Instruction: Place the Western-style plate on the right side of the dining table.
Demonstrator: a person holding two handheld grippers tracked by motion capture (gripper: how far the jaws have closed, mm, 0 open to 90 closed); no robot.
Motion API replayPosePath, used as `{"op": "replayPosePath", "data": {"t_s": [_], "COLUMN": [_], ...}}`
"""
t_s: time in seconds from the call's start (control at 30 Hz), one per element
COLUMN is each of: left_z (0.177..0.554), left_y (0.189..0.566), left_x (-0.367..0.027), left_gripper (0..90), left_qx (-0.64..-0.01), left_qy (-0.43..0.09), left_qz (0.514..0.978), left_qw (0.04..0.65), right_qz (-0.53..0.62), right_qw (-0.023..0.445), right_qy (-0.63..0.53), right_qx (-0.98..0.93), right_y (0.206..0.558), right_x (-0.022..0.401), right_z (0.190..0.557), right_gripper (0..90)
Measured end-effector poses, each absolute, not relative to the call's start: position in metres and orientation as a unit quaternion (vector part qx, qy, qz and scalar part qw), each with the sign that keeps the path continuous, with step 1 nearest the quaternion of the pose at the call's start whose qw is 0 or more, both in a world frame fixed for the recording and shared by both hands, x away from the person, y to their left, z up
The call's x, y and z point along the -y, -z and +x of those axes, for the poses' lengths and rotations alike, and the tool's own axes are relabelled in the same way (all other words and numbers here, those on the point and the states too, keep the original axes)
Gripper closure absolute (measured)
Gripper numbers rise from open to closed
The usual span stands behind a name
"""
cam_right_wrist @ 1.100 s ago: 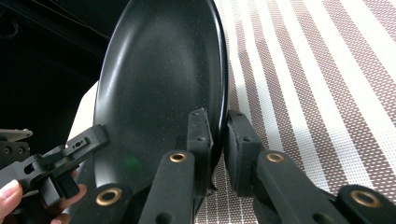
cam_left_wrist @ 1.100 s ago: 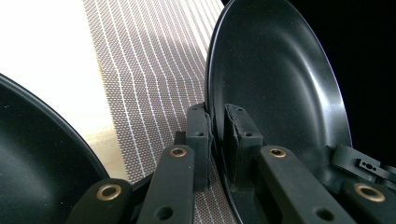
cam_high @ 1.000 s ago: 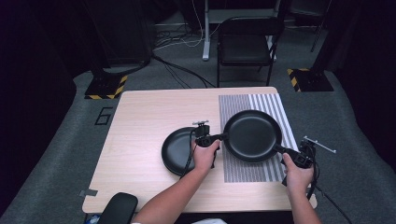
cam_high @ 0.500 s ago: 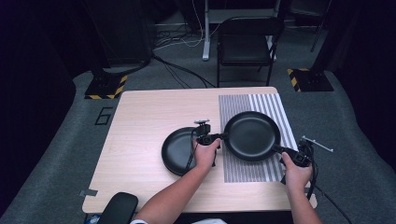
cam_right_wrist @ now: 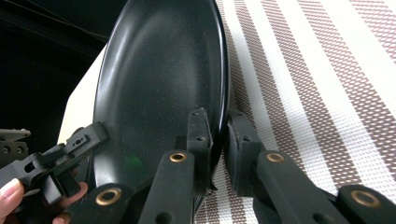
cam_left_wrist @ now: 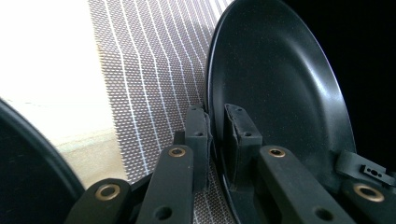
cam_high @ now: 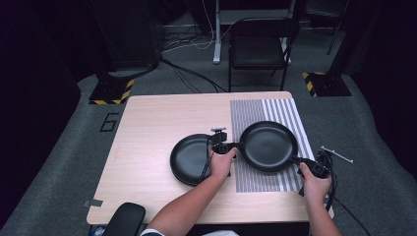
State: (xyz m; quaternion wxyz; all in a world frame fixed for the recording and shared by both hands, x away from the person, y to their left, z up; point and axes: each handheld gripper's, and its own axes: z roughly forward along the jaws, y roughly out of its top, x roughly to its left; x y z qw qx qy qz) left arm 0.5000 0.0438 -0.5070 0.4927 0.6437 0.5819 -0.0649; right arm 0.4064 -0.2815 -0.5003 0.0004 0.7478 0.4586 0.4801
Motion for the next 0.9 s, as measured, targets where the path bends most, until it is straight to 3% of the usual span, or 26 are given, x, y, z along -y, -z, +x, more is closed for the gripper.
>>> {"op": "replayPosePath", "data": {"t_s": [0.9], "left_z": [0.530], "left_y": [0.508], "left_x": [-0.032], "left_gripper": [81.0], "left_qx": [-0.598], "left_qy": [0.056], "left_qz": [0.644], "left_qw": [0.473], "right_qz": [0.761], "right_qw": [-0.019], "right_qy": [-0.481], "right_qx": [-0.435], "right_y": [0.513], "right_x": [0.289], "right_z": [0.434], "right_gripper": [81.7]}}
